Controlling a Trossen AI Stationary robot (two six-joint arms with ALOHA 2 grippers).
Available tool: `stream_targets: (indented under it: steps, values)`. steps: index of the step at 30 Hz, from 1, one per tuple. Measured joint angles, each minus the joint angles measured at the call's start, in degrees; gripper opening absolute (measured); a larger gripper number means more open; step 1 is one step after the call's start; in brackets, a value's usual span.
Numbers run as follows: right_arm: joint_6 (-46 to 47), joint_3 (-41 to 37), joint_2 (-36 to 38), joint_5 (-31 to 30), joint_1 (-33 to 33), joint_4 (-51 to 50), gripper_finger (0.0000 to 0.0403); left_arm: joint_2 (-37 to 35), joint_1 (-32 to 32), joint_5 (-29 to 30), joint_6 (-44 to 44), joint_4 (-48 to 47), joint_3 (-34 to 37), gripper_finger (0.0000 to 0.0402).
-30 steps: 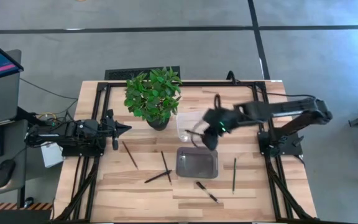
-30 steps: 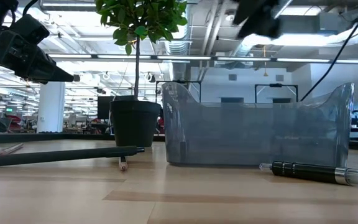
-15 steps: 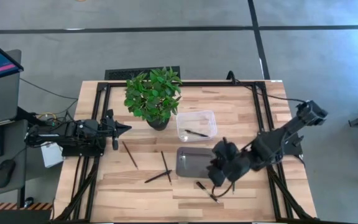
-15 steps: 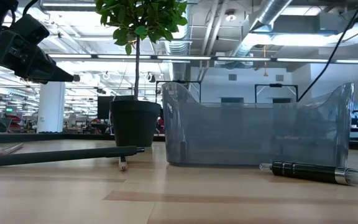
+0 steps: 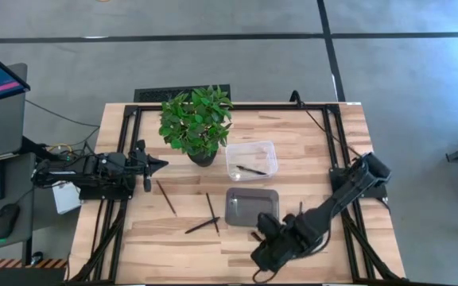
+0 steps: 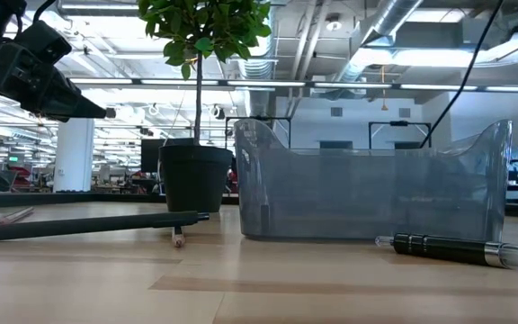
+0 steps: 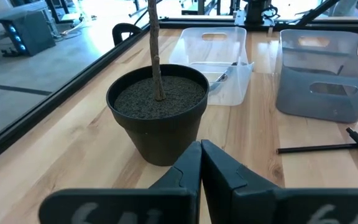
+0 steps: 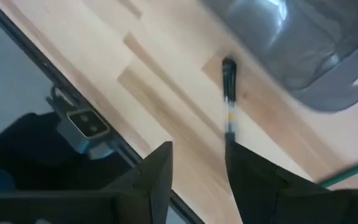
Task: Sort pens & pencils
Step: Put the bottom black pen into the transparent bin
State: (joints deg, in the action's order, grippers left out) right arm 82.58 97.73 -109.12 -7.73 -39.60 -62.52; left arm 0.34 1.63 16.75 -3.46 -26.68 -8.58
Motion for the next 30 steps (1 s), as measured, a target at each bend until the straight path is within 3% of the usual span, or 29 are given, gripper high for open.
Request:
stream_targets:
  steps: [15, 30]
  values:
    - [4.25, 0.13, -10.27, 1.69, -2.95, -3.89, 0.0175, 0.0, 0.0, 0.02, -0.44, -0.02, 0.01, 0.0]
    - [5.3, -4.31, -13.33, 4.75, -3.39, 0.59, 0.0175, 0.22, 0.0, 0.04, -1.36, -0.07, 0.01, 0.0]
